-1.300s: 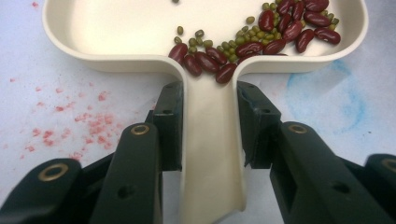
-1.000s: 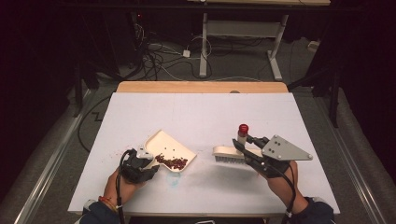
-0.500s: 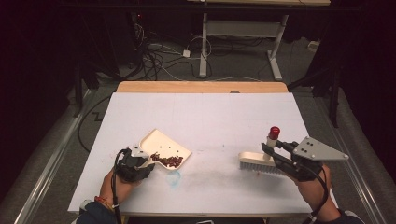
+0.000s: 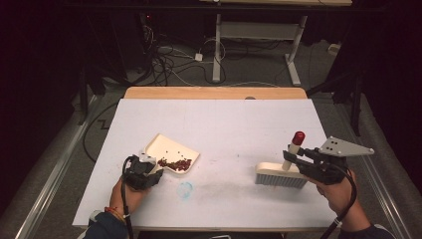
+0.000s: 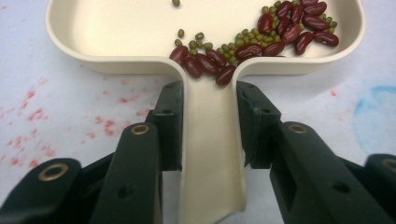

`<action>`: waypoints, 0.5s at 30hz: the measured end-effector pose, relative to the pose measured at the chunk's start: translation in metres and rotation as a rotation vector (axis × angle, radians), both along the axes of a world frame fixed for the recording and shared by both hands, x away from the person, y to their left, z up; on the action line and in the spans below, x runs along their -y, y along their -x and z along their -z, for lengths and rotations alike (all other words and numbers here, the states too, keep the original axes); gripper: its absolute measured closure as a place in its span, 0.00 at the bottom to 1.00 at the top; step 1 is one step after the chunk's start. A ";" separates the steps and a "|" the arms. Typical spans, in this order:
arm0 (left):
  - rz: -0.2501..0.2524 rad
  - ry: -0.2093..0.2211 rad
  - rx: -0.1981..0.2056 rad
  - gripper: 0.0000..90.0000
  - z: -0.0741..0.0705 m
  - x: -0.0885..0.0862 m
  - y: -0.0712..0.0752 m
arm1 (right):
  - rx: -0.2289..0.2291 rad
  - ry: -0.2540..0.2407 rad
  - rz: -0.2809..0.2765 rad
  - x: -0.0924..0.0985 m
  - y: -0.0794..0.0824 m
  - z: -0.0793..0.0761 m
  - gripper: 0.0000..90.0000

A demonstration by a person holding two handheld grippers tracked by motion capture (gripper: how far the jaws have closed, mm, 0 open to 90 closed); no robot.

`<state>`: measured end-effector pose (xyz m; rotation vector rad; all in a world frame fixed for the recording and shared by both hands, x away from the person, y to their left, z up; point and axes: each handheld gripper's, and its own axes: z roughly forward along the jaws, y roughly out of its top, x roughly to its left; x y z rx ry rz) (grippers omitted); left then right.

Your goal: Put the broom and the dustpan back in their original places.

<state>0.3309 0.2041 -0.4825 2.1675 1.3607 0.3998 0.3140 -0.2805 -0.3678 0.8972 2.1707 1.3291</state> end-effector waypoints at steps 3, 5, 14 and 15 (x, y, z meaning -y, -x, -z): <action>-0.041 0.015 0.004 0.70 0.001 0.000 -0.005 | 0.010 -0.007 0.034 -0.003 -0.011 0.003 0.77; -0.083 0.028 0.008 0.70 0.002 0.004 -0.009 | 0.007 -0.008 0.044 -0.005 -0.020 0.005 0.76; -0.124 0.034 0.009 0.58 0.005 0.020 -0.022 | -0.062 0.054 0.090 -0.026 -0.079 0.013 0.72; -0.117 0.042 0.003 0.56 0.005 0.021 -0.021 | -0.068 0.076 0.103 -0.028 -0.085 0.015 0.71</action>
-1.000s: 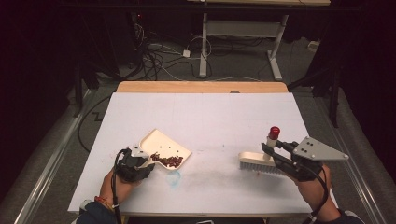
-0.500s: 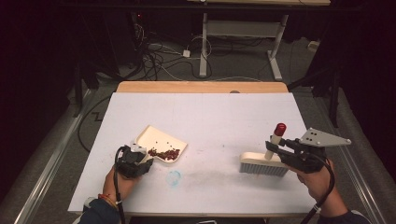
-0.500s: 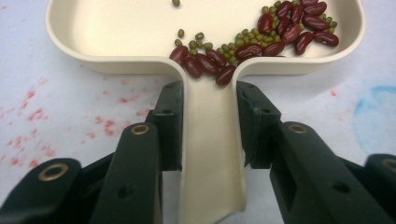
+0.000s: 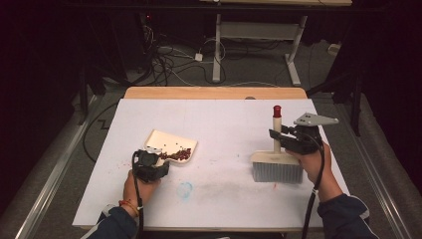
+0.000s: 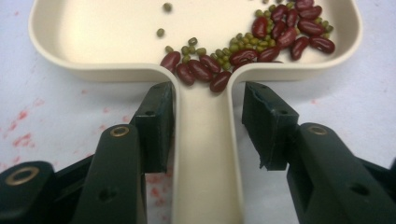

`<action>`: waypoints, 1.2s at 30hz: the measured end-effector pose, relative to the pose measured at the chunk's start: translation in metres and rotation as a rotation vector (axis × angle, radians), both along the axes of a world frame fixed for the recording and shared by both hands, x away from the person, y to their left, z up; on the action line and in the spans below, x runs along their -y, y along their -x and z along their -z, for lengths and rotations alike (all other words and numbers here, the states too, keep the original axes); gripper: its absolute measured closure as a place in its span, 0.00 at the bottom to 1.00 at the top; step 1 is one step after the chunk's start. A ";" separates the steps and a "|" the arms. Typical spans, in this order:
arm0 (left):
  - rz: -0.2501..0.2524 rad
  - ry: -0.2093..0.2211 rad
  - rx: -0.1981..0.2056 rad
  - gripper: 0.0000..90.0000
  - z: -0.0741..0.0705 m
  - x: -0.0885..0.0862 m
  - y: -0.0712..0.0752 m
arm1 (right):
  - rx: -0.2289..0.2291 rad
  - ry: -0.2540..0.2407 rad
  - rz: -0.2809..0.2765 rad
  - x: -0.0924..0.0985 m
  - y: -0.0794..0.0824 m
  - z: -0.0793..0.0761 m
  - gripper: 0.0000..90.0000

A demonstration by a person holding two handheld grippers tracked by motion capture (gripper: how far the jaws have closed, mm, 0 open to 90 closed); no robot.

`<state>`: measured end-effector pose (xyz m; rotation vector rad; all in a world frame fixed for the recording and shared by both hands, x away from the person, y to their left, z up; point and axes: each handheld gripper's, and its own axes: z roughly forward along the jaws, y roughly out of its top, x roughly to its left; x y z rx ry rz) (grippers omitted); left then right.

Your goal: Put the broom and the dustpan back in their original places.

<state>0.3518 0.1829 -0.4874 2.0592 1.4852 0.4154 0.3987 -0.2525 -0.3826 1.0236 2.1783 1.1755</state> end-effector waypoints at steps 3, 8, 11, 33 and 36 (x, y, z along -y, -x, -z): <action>0.032 0.017 -0.007 0.50 -0.002 0.001 0.006 | -0.012 0.033 0.064 -0.004 -0.015 0.006 0.71; 0.084 0.050 -0.013 0.49 -0.007 -0.005 0.019 | -0.016 0.072 0.135 -0.007 -0.029 0.015 0.68; 0.130 0.090 -0.012 0.48 -0.011 -0.010 0.030 | -0.013 0.133 0.187 -0.007 -0.033 0.022 0.65; 0.408 -0.029 0.266 0.47 -0.035 -0.021 0.062 | 0.115 0.035 0.135 -0.007 -0.015 0.020 0.45; 0.392 -0.047 0.304 0.41 -0.036 -0.020 0.063 | 0.131 0.007 0.134 -0.006 -0.011 0.017 0.41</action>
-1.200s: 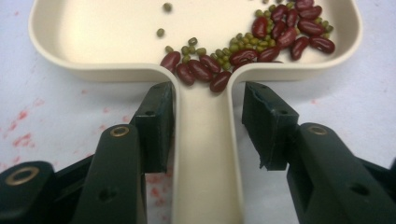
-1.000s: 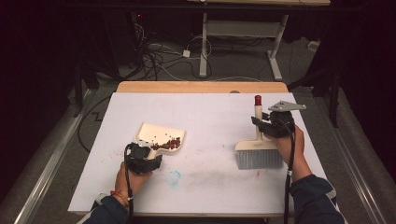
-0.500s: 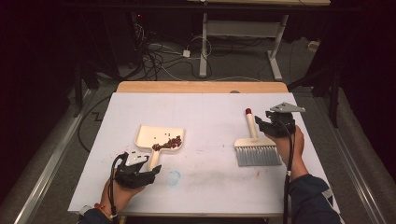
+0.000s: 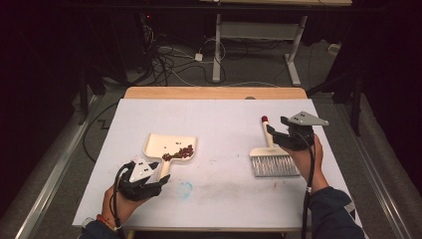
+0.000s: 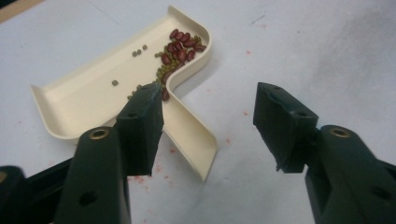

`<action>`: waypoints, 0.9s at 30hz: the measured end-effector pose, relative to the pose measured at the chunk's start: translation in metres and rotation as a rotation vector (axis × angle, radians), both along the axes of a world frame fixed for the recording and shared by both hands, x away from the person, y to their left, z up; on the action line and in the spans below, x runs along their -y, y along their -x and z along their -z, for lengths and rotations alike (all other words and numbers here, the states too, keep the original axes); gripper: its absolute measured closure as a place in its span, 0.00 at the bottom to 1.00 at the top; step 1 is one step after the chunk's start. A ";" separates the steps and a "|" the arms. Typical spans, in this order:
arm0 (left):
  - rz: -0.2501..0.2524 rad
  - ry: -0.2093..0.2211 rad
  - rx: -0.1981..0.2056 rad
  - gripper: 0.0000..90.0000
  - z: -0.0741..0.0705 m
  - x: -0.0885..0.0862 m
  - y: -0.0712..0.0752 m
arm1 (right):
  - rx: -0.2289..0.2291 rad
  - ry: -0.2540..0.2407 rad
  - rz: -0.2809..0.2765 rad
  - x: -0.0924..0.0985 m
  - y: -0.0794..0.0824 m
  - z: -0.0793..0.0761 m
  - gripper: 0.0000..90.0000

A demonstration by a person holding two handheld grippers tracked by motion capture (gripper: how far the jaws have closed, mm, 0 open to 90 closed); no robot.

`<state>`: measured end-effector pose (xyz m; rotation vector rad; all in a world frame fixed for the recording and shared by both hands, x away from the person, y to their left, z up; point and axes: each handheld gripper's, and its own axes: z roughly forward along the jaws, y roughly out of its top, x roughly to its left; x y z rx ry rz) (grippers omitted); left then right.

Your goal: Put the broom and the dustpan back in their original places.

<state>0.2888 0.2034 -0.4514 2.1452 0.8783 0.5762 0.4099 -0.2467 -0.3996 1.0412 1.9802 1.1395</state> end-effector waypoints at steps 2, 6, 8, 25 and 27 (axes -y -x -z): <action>0.001 0.007 0.012 0.39 0.000 0.000 0.000 | 0.012 -0.009 0.001 0.001 0.003 -0.002 0.39; 0.011 0.019 0.031 0.33 0.000 0.000 -0.002 | 0.031 -0.018 -0.004 0.000 0.007 -0.005 0.35; 0.008 0.026 0.045 0.27 0.000 0.000 -0.002 | 0.039 -0.018 -0.009 -0.001 0.009 -0.007 0.32; -0.004 0.039 0.068 0.20 0.010 -0.014 0.001 | 0.112 -0.034 -0.029 -0.006 0.026 -0.013 0.18; -0.005 0.042 0.069 0.20 0.009 -0.013 0.002 | 0.116 -0.045 -0.043 -0.007 0.030 -0.014 0.18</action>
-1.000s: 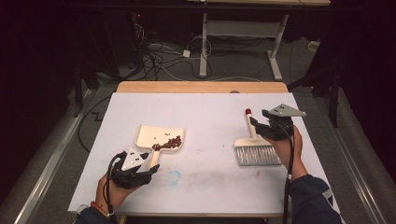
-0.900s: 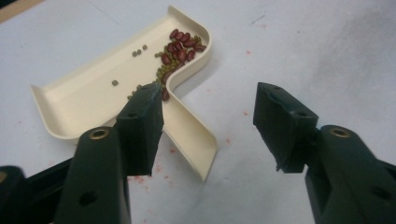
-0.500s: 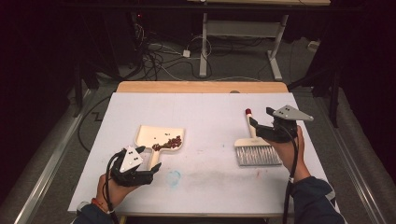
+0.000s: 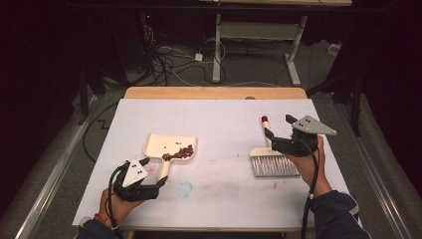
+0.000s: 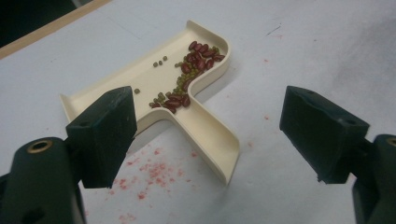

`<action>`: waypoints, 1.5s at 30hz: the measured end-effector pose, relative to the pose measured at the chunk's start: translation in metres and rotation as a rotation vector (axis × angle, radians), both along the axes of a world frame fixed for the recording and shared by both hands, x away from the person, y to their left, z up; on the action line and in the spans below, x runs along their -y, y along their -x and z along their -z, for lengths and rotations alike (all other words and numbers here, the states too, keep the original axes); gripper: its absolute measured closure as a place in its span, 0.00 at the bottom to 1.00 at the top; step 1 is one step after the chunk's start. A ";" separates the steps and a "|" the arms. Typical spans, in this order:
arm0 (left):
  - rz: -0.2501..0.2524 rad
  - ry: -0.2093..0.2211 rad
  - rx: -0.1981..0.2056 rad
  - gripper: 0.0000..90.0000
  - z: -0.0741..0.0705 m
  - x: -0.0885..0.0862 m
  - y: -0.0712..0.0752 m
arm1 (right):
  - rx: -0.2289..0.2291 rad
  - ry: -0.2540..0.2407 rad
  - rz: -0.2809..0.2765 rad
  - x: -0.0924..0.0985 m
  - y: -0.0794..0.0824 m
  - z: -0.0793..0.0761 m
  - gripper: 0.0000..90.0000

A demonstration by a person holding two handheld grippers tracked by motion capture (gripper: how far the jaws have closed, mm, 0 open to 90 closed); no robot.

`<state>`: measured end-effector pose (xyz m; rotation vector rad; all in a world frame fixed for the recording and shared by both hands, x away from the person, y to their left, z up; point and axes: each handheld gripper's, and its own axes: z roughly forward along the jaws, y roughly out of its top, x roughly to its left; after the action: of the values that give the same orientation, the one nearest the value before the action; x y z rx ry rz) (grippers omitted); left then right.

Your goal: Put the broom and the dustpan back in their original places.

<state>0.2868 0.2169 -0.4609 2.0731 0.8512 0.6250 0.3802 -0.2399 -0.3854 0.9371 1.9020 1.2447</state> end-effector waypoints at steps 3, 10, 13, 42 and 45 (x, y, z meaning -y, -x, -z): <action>0.001 0.003 0.005 0.20 -0.001 0.002 0.002 | 0.016 0.013 -0.032 -0.002 0.006 -0.001 0.18; 0.007 -0.001 0.003 0.20 0.001 0.004 0.003 | 0.032 0.037 -0.076 -0.006 0.020 -0.002 0.18; 0.011 -0.004 0.004 0.20 0.003 0.005 0.002 | 0.044 0.043 -0.086 -0.006 0.026 -0.003 0.18; 0.009 -0.033 0.034 0.20 0.005 0.007 0.002 | 0.079 0.150 -0.125 0.009 0.055 0.028 0.18; 0.008 -0.035 0.036 0.20 0.005 0.007 0.002 | 0.076 0.153 -0.131 0.011 0.058 0.033 0.18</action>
<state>0.2848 0.2101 -0.4657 2.0899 0.8162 0.6747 0.3218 -0.2513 -0.4188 0.6858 1.9929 1.1722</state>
